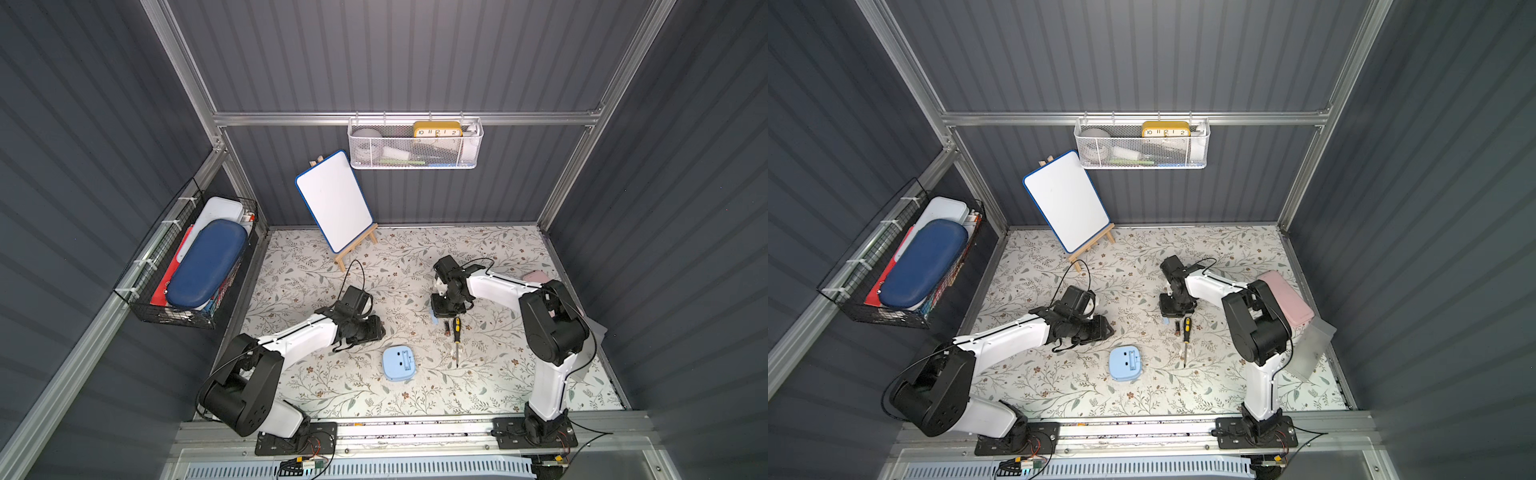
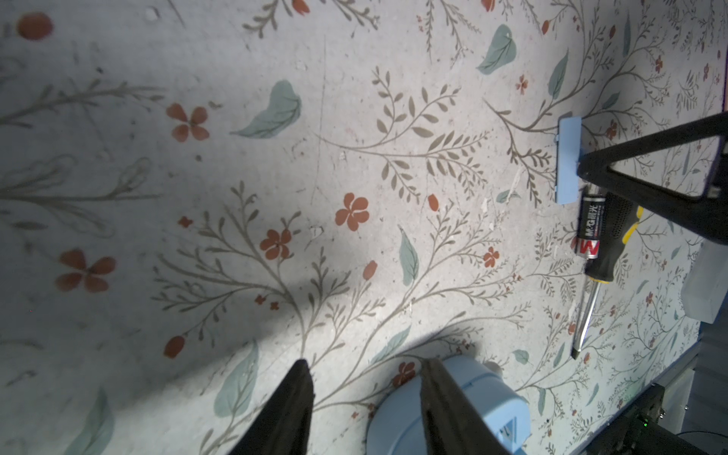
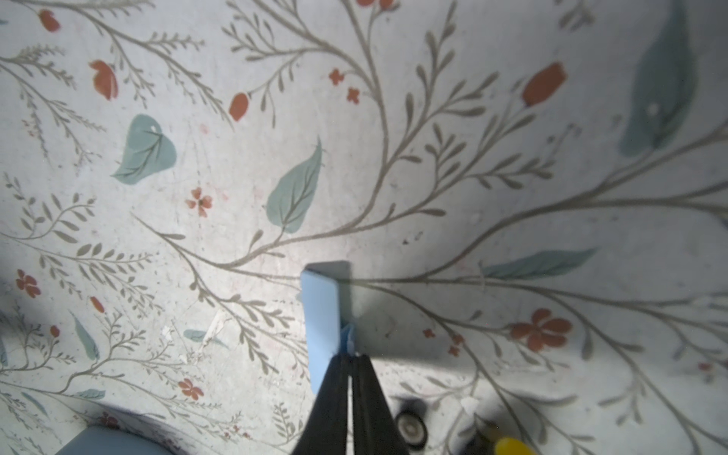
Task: Remove the battery from the alarm
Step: Pick up the cover from the center of the board.
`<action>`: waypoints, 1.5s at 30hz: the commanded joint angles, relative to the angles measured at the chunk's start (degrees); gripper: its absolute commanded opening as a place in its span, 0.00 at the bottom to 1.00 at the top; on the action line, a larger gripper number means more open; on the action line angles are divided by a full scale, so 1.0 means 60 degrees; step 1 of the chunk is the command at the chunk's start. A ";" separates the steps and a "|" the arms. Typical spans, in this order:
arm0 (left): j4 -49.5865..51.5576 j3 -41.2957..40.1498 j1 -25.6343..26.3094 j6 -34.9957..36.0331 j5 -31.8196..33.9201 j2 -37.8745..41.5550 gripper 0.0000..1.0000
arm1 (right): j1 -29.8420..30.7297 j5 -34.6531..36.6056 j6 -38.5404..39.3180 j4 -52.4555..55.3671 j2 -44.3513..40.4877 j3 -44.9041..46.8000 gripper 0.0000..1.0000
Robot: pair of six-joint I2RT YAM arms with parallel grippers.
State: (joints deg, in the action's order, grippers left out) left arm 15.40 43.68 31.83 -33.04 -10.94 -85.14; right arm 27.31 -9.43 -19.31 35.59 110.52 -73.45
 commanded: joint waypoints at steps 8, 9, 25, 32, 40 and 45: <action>0.0489 0.0113 -0.0047 0.0004 0.0161 0.0596 0.49 | -0.0026 0.0236 -0.0207 0.0257 -0.1286 0.0641 0.11; 0.0528 0.0119 -0.0047 0.0000 0.0167 0.0672 0.49 | -0.0036 0.0204 -0.0209 0.0249 -0.1330 0.0674 0.11; 0.0768 -0.0071 -0.0047 -0.0221 0.0178 0.1638 0.48 | 0.0039 0.0153 -0.0615 -0.0104 -0.2197 0.1536 0.06; 0.0538 -0.0082 -0.0049 -0.0188 0.0024 0.1509 0.48 | -0.0054 0.0324 -0.0663 -0.0370 -0.1917 0.1475 0.05; 0.0188 -0.0301 -0.0047 -0.0294 -0.0265 0.1198 0.46 | -0.0096 -0.0524 -0.0918 -0.0766 -0.2166 0.1676 0.04; 0.0259 -0.0509 -0.0047 -0.0355 -0.0351 0.1575 0.46 | -0.0082 -0.1984 -0.1337 -0.1107 -0.3296 0.2455 0.04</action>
State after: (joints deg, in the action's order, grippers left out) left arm 16.73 41.60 31.83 -34.39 -11.75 -77.19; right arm 26.98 -15.11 -25.15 29.93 94.98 -60.73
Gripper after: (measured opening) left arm 0.460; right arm 0.074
